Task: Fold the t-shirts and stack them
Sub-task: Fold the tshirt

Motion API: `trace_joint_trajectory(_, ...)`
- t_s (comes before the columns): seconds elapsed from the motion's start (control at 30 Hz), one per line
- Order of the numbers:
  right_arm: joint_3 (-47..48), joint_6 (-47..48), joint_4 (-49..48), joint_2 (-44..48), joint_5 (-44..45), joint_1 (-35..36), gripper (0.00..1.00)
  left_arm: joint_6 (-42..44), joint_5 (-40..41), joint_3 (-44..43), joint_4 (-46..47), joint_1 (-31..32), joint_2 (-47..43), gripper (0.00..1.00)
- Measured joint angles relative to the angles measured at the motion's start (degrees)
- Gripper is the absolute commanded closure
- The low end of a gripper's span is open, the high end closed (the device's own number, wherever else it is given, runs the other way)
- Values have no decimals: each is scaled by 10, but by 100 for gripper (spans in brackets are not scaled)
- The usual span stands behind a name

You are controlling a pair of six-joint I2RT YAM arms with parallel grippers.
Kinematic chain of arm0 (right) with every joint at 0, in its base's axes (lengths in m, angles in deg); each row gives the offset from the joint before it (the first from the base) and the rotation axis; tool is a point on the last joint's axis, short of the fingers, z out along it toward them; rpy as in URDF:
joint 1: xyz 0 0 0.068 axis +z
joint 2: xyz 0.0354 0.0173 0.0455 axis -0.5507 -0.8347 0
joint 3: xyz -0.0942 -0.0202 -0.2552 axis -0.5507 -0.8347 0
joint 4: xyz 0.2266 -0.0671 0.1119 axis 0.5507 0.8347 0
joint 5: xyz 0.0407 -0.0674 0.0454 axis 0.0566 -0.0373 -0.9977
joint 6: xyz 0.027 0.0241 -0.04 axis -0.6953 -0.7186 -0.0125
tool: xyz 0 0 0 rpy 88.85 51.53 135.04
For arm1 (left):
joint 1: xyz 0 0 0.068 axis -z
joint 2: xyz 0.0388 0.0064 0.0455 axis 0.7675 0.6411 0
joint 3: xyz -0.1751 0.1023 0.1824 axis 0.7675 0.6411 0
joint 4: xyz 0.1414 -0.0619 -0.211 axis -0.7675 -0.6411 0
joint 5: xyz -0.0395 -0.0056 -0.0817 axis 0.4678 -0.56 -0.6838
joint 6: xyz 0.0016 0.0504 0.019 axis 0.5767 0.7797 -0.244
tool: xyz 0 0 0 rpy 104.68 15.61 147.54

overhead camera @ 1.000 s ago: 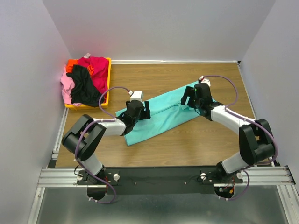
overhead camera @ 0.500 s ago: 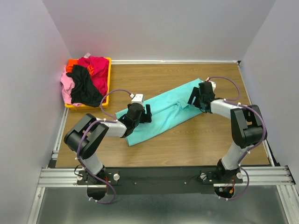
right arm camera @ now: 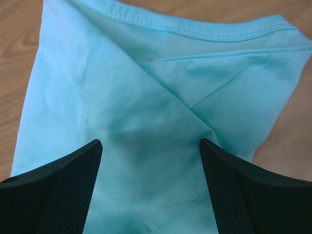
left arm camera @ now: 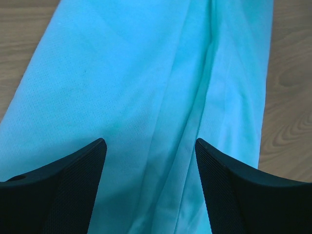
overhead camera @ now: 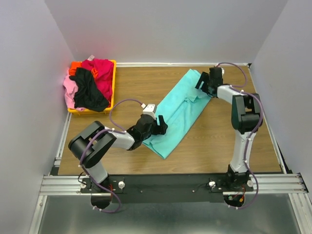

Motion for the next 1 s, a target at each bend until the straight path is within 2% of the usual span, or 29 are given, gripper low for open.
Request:
trace_joint_trajectory(0.17, 148, 9, 28, -95, -44, -1, 12, -44, -12, 7, 23, 36, 4, 18)
trace_joint_trajectory(0.5, 314, 21, 75, -195, -126, -1, 12, -117, -31, -6, 95, 116, 53, 18)
trace_joint_trajectory(0.83, 354, 28, 94, -218, -172, -3, 12, -127, -46, -17, 114, 127, 70, 18)
trace_joint_trajectory(1.0, 348, 32, 103, -209, -173, -3, 12, -90, -38, -19, 75, 128, 28, 18)
